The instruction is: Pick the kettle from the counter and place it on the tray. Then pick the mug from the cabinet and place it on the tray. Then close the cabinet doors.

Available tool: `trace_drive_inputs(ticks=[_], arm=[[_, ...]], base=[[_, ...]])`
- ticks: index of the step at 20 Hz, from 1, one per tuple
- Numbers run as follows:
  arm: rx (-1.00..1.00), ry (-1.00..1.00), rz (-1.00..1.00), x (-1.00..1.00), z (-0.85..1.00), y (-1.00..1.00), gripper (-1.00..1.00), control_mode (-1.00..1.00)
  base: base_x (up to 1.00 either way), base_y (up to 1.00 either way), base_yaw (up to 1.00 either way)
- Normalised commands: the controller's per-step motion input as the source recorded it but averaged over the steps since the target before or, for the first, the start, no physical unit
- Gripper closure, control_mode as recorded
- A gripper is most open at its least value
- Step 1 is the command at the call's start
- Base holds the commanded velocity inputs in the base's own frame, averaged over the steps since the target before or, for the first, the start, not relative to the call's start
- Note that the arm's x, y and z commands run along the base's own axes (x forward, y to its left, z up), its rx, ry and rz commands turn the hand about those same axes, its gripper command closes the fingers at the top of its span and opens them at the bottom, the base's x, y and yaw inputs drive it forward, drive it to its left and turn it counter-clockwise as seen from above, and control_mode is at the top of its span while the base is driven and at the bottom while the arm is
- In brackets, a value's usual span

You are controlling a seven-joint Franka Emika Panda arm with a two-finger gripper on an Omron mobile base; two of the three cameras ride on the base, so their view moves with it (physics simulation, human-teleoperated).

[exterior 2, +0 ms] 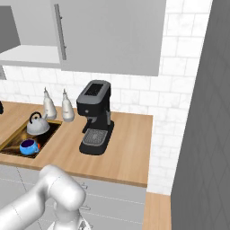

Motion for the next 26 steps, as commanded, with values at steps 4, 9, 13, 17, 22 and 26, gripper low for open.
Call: trace_drive_inputs(ticks=[4,9,13,17,22,26], arm=[[-0.03,-0.04,0.0,0.0,-0.14,0.34,-1.0,-1.0],[-0.06,-0.01,0.0,0.0,-0.41,0.26,-1.0,-1.0],[-0.09,0.0,0.0,0.0,-0.2,0.73,-1.0,-1.0],[-0.1,0.0,0.0,0.0,0.06,1.0,-1.0,-1.0],[-0.09,0.0,0.0,-0.01,0.51,0.7,-1.0,-1.0],[-0.06,0.02,0.0,-0.02,0.8,0.21,-1.0,-1.0]], base=[[0.0,0.0,0.0],[0.0,0.0,0.0],[0.0,0.0,0.0],[0.0,0.0,0.0],[0.0,0.0,0.0],[0.0,0.0,0.0]])
